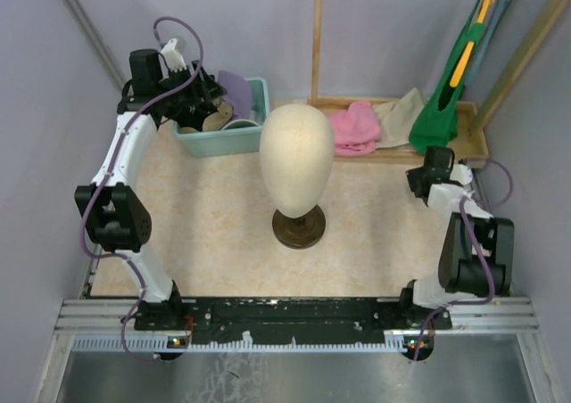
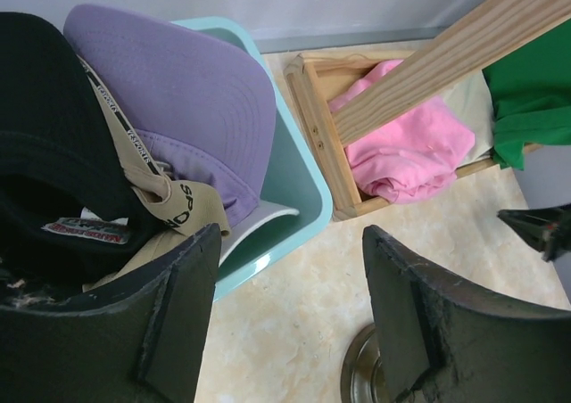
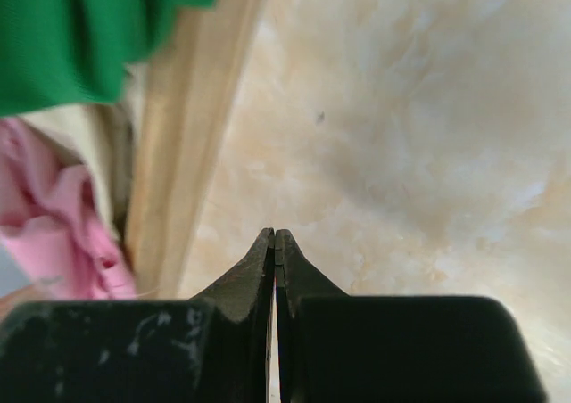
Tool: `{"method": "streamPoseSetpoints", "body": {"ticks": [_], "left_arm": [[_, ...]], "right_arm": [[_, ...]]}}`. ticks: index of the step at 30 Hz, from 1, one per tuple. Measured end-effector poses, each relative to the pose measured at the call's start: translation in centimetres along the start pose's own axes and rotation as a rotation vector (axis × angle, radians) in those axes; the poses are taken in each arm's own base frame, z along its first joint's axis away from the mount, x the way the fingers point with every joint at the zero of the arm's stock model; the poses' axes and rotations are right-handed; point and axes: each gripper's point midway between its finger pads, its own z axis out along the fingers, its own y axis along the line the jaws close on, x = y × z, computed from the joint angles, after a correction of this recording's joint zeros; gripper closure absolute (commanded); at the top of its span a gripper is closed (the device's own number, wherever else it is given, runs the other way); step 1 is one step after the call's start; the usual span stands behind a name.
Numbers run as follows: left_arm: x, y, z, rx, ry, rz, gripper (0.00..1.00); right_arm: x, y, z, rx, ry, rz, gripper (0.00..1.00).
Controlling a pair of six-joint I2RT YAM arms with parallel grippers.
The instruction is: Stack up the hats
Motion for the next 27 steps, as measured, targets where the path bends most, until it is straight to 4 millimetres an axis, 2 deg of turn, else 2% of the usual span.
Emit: {"method": "streamPoseSetpoints", "body": {"ticks": [2,5,8,12,18,24,25,27], "left_arm": [[0.2,0.1,0.1,-0.001,0.005,-0.001,0.26],[0.5,0.3,0.3,-0.004,0.013,-0.002,0.24],[0.5,0.5,0.2,-0.009,0.017,0.003,0.24],[0.6,1.4,-0.1,-0.034,0.022,-0.002,0.23],[2.0,4.2,-0.6,-0.106,0.047,-0.046,0.19],[2.7,5.9,-0.8,-0.145,0.062,-0.082,0.18],[2.8,6.1,-0.7,-0.147,0.065,-0.087,0.18],[2.8,6.4,-0.4,-0.149,0.072,-0.099,0.17]], "right_arm": [[2.3,-0.6,2.0,0.045,0.052,0.003,1.0],[4.6,-0.9,4.2,0.079,0.098,0.011,1.0],[6.2,0.1,6.7,0.075,0.129,0.029,1.0],[6.7,3.6,9.5,0.008,0.132,0.048,1.0],[6.9,6.5,11.7,-0.027,0.138,0.054,1.0],[6.7,9.2,13.9,-0.05,0.15,0.01,1.0],[6.9,9.3,13.9,-0.046,0.161,-0.004,0.98],[6.9,9.3,13.8,-0.046,0.168,-0.038,0.86]]}}
